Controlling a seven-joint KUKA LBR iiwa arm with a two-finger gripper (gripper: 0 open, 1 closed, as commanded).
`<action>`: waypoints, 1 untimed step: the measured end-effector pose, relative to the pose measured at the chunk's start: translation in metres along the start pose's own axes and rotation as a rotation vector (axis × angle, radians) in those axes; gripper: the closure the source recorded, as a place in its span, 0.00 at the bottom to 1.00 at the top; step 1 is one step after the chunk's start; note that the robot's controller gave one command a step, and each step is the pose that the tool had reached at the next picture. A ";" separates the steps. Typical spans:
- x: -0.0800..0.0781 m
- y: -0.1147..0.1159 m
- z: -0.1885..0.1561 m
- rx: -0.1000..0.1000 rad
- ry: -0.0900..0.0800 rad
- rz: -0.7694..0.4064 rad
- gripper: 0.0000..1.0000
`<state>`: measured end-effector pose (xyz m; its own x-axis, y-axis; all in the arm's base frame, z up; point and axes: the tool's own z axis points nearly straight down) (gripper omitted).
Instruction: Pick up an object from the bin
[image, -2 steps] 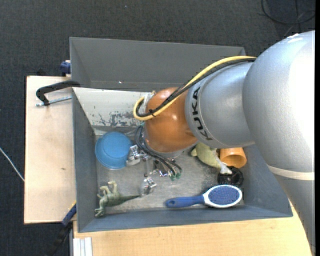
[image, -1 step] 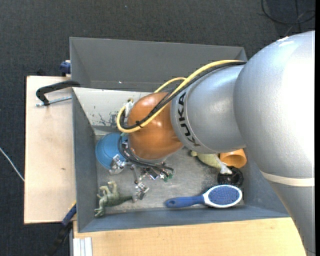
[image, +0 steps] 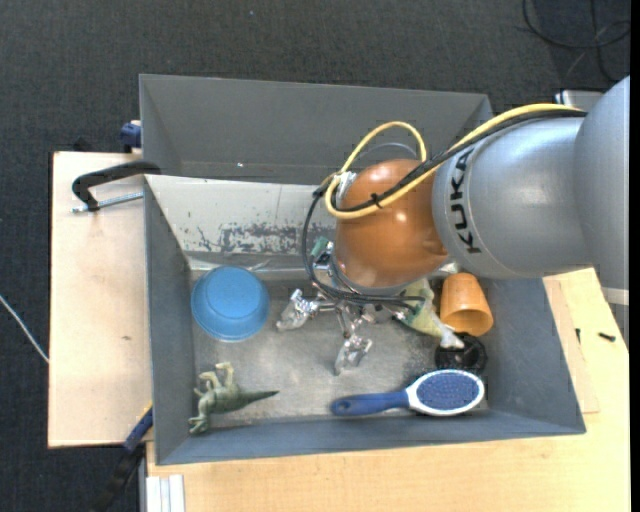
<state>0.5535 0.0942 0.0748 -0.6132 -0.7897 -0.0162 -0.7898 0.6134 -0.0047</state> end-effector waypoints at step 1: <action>0.024 -0.056 0.000 0.001 0.001 -0.162 0.00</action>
Offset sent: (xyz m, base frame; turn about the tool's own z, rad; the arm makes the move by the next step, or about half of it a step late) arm 0.0253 -0.0565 -0.0048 -0.1652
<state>0.5828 0.0409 0.0752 -0.4780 -0.8782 -0.0139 -0.8782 0.4781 -0.0080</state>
